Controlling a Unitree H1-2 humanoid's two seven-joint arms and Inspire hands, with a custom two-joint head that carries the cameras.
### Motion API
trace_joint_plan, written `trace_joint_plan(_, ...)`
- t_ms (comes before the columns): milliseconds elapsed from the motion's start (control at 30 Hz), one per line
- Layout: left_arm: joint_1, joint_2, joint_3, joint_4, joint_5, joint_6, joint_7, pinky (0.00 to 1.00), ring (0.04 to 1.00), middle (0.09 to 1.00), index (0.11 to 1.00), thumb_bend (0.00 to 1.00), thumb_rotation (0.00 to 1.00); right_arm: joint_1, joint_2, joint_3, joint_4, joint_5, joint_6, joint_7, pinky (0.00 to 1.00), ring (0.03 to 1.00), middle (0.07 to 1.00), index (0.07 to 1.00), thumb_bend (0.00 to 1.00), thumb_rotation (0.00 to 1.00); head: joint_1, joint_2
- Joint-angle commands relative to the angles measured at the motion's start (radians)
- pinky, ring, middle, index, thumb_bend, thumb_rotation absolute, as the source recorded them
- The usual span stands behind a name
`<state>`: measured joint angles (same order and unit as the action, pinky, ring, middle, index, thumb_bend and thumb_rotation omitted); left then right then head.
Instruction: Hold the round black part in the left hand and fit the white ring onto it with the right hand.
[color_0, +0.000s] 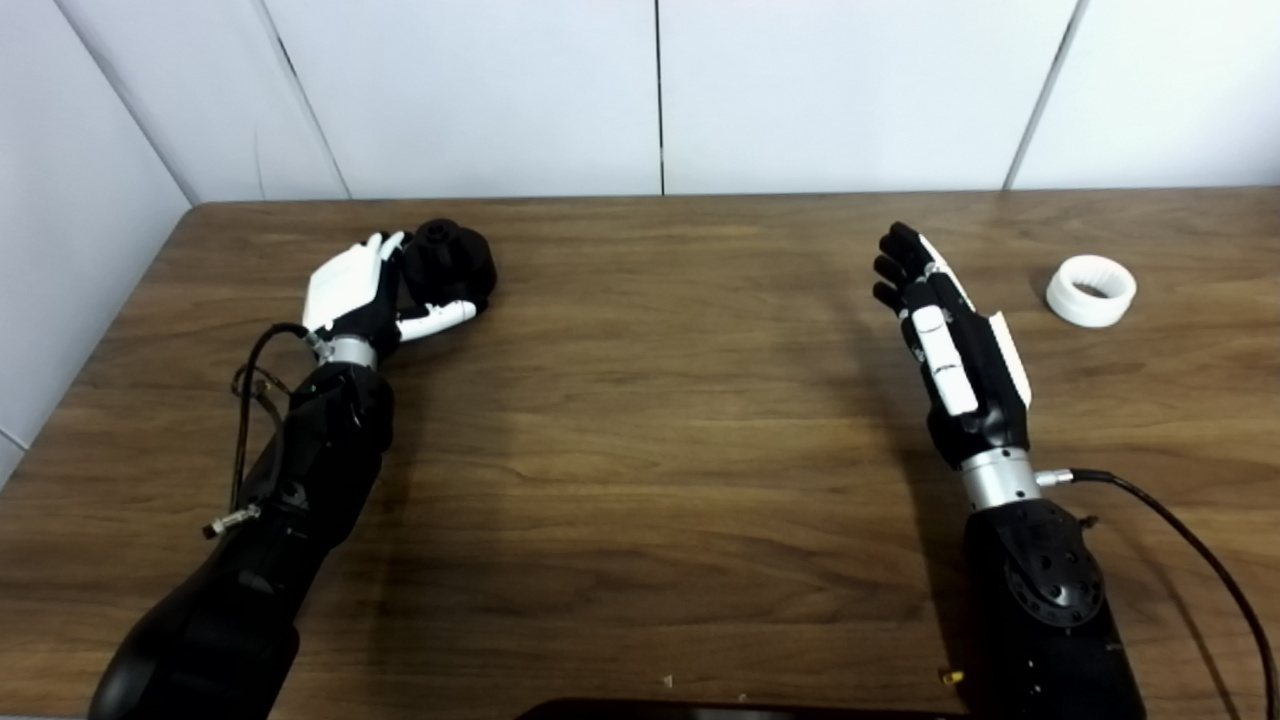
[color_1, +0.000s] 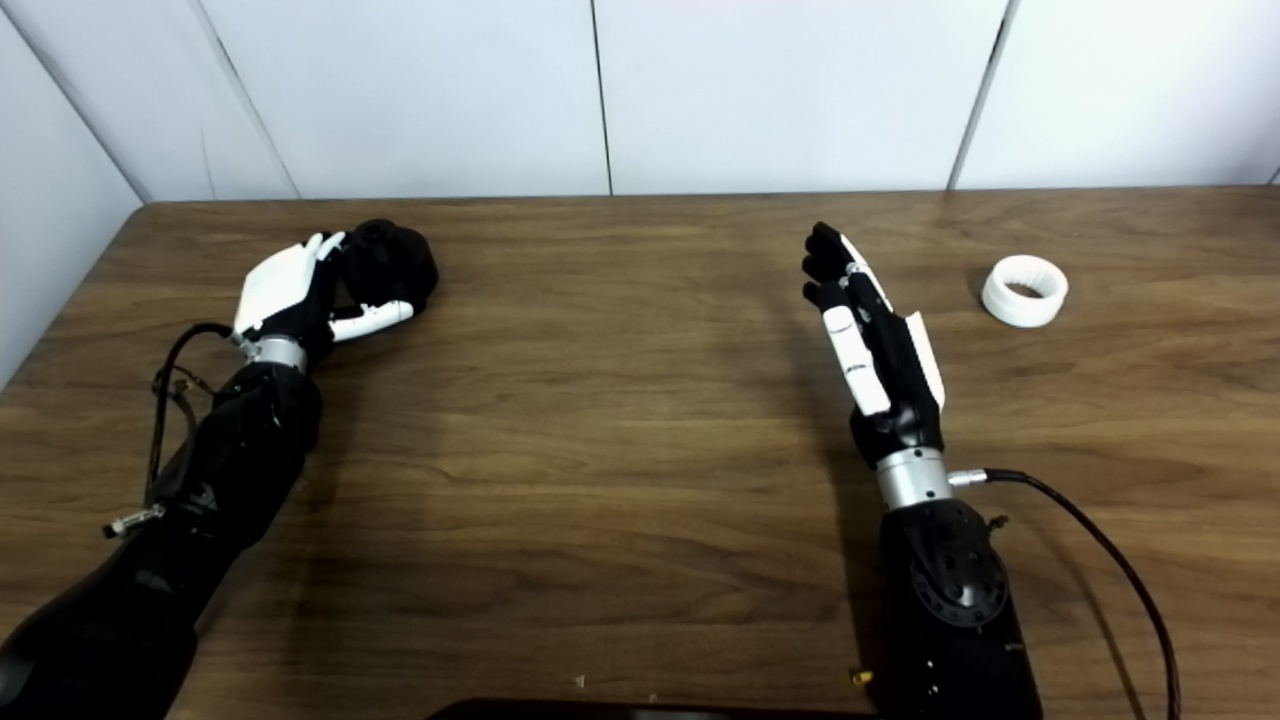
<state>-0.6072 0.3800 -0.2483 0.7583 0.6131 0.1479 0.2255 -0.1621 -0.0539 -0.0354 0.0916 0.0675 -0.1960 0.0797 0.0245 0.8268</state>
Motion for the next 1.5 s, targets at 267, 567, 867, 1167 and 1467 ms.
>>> trace_joint_plan(267, -0.068, 0.019, 0.009, -0.003, -0.027, -0.020, 0.000, 0.99, 1.000, 1.000, 0.934, 1.00, 0.67, 0.102, -0.003, -0.010, 0.031, 0.003, -0.021, -0.005, 0.90, 0.915, 0.918, 0.916, 0.53, 0.82, -0.005, 0.005)
trace_joint_plan(567, -0.093, -0.006, 0.010, 0.055, -0.018, -0.004, 0.078, 0.99, 1.000, 1.000, 0.821, 0.99, 0.53, 0.111, -0.005, -0.011, 0.024, 0.005, -0.030, -0.003, 0.90, 0.914, 0.915, 0.912, 0.53, 0.81, -0.010, 0.012)
trace_joint_plan(867, -0.095, -0.015, 0.006, 0.086, -0.023, -0.014, 0.120, 1.00, 1.000, 1.000, 0.768, 0.95, 0.44, 0.120, -0.009, -0.012, 0.004, -0.006, -0.011, -0.008, 0.89, 0.910, 0.907, 0.913, 0.53, 0.83, -0.009, 0.018)
trace_joint_plan(1167, -0.088, -0.017, 0.002, 0.091, -0.028, -0.028, 0.141, 1.00, 1.000, 1.000, 0.751, 0.93, 0.43, 0.123, -0.006, -0.013, 0.001, -0.003, -0.014, -0.011, 0.89, 0.907, 0.903, 0.910, 0.52, 0.83, -0.010, 0.021)
trace_joint_plan(1467, -0.069, -0.024, 0.005, 0.059, -0.037, -0.031, 0.127, 1.00, 1.000, 1.000, 0.728, 0.93, 0.40, 0.123, -0.008, -0.012, -0.004, 0.004, -0.015, -0.006, 0.88, 0.896, 0.901, 0.908, 0.52, 0.81, -0.012, 0.026)
